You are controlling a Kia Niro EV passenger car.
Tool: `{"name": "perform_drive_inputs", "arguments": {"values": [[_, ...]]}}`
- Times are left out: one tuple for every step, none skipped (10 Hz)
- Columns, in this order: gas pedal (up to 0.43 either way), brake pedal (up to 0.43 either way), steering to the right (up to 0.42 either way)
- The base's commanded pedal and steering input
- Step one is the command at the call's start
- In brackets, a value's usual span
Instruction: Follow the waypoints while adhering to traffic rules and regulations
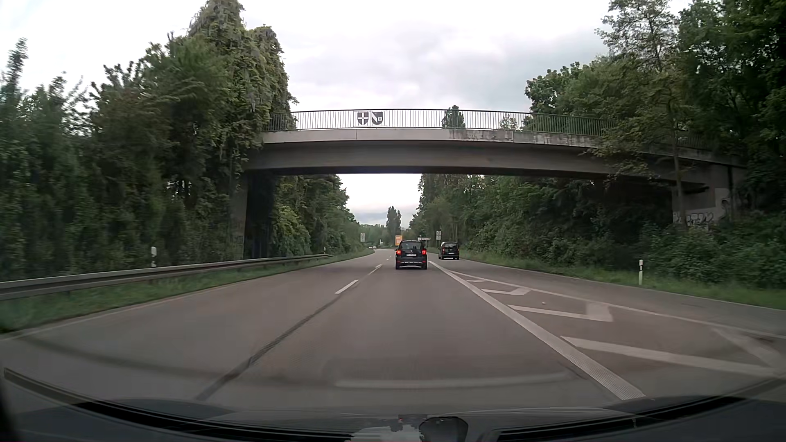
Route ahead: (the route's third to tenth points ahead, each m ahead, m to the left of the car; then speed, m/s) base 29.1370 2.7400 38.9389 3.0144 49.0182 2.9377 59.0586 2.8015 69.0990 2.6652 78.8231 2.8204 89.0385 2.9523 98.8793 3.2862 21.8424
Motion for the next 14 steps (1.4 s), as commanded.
{"name": "perform_drive_inputs", "arguments": {"values": [[0.047,0.000,-0.001],[0.059,0.000,0.000],[0.067,0.000,0.000],[0.067,0.000,0.000],[0.067,0.000,0.000],[0.067,0.000,0.000],[0.067,0.000,0.000],[0.067,0.000,0.000],[0.067,0.000,0.000],[0.067,0.000,0.000],[0.067,0.000,0.000],[0.067,0.000,0.000],[0.079,0.000,0.001],[0.079,0.000,0.001]]}}
